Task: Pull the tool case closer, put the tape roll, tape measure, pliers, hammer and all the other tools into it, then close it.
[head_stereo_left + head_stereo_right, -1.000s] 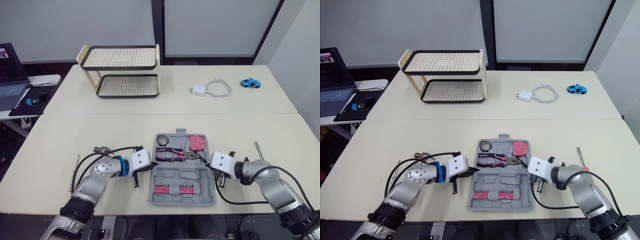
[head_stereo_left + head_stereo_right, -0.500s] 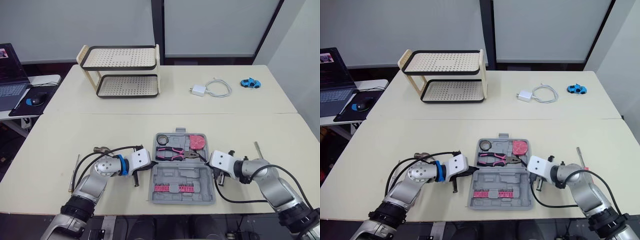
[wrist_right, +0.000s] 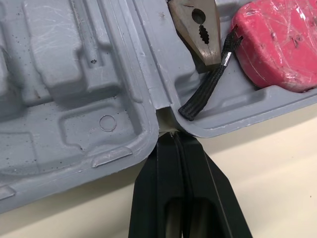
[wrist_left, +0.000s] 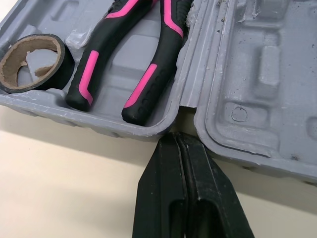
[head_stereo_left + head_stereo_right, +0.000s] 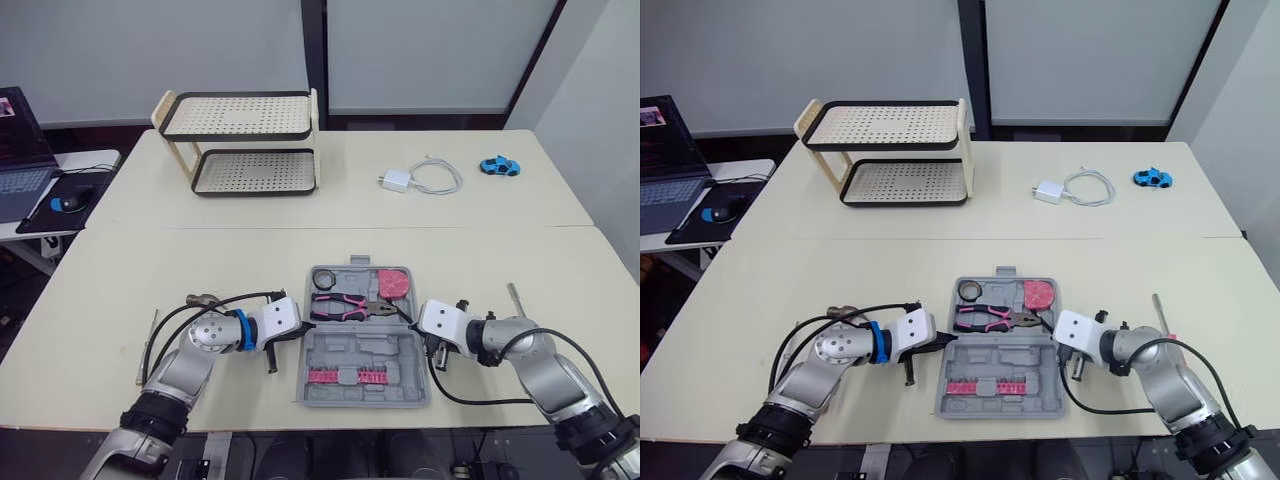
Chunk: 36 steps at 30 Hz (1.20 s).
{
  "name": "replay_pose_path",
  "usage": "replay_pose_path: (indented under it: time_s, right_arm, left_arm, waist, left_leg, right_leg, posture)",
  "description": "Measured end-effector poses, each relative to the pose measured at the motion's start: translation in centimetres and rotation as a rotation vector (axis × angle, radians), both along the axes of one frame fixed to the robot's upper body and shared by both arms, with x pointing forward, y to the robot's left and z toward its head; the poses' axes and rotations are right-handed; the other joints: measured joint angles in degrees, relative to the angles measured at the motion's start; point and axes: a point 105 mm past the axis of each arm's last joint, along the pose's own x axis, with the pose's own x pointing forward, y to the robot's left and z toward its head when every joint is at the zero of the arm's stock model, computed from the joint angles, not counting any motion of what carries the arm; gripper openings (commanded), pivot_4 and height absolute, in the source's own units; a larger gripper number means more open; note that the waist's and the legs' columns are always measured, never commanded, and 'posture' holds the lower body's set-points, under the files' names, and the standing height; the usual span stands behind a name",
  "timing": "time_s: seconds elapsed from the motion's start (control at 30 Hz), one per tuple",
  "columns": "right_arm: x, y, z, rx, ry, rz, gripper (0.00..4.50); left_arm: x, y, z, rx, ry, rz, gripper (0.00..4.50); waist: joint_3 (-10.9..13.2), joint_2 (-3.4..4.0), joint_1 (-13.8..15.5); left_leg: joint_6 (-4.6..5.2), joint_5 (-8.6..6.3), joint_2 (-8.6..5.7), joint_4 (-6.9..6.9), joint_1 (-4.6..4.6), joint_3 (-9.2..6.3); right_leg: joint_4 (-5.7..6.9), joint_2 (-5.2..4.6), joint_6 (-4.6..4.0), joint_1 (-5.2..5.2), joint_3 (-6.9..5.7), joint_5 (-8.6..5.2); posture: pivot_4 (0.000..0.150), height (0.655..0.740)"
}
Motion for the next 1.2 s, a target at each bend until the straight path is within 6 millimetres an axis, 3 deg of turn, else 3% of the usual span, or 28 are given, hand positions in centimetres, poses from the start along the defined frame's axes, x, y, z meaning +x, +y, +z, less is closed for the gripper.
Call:
replay_pose_path:
  time_s: [0.23,0.47,0.63,0.83,0.97,1.1,1.2]
  right_arm:
    - [-1.3,-1.1,0.9,-0.009,-0.011,0.007,0.00]
    - [-1.2,-3.0,3.0,-0.002,-0.064,-0.021,0.00]
    - [-2.5,-3.9,5.3,0.010,-0.097,0.021,0.00]
    - [-3.9,-7.8,9.6,-0.031,-0.158,0.013,0.00]
    - [-4.4,-11.3,12.1,-0.061,-0.167,-0.039,0.00]
    - [-5.3,-14.8,13.7,-0.095,-0.157,-0.102,0.00]
    - [-6.4,-16.6,13.6,-0.081,-0.103,-0.134,0.61]
  left_arm:
    - [-0.5,0.2,0.1,-0.009,0.039,0.002,0.02]
    - [-0.1,2.9,1.9,-0.014,0.047,0.059,0.02]
    - [-0.7,5.1,3.7,-0.041,0.054,0.095,0.02]
    - [-0.8,12.5,8.8,-0.032,-0.031,0.290,0.02]
    - [-2.4,19.3,10.1,0.012,-0.020,0.495,0.02]
    - [-4.9,25.3,10.6,0.043,0.006,0.677,0.93]
    - [-6.8,28.3,10.2,0.037,0.050,0.790,1.89]
  waist:
    - [0.0,-0.01,0.0]
    - [0.0,-0.01,0.0]
    - [0.0,-0.02,0.0]
    - [0.0,-0.01,0.0]
    - [0.1,0.00,-0.1]
    - [0.1,-0.01,-0.1]
    - [0.1,-0.02,0.1]
  left_leg:
    - [0.01,-0.01,0.01,-0.02,-0.04,-0.01]
    - [0.02,-0.01,0.03,-0.03,-0.04,-0.01]
    - [0.02,-0.01,0.11,-0.04,-0.11,-0.03]
    - [0.03,-0.02,0.13,-0.08,-0.05,0.01]
    - [0.04,-0.02,0.12,-0.14,-0.03,0.11]
    - [0.05,-0.03,0.11,-0.20,-0.02,0.29]
    - [0.06,-0.04,0.12,-0.20,-0.02,0.39]
  right_leg:
    - [-0.03,-0.01,0.00,-0.03,0.00,0.00]
    - [-0.03,0.00,0.00,-0.03,0.00,0.00]
    - [-0.08,-0.02,0.00,-0.06,-0.01,0.00]
    - [-0.14,-0.02,0.00,0.00,0.00,0.00]
    - [-0.24,-0.01,0.00,0.01,-0.01,0.00]
    - [-0.34,-0.01,-0.01,0.03,-0.06,0.00]
    - [-0.41,-0.05,0.00,0.09,-0.04,0.00]
  posture:
    - [0.150,0.7400]
    - [0.150,0.7400]
    - [0.150,0.7400]
    - [0.150,0.7400]
    - [0.150,0.7400]
    - [0.150,0.7400]
    - [0.150,0.7400]
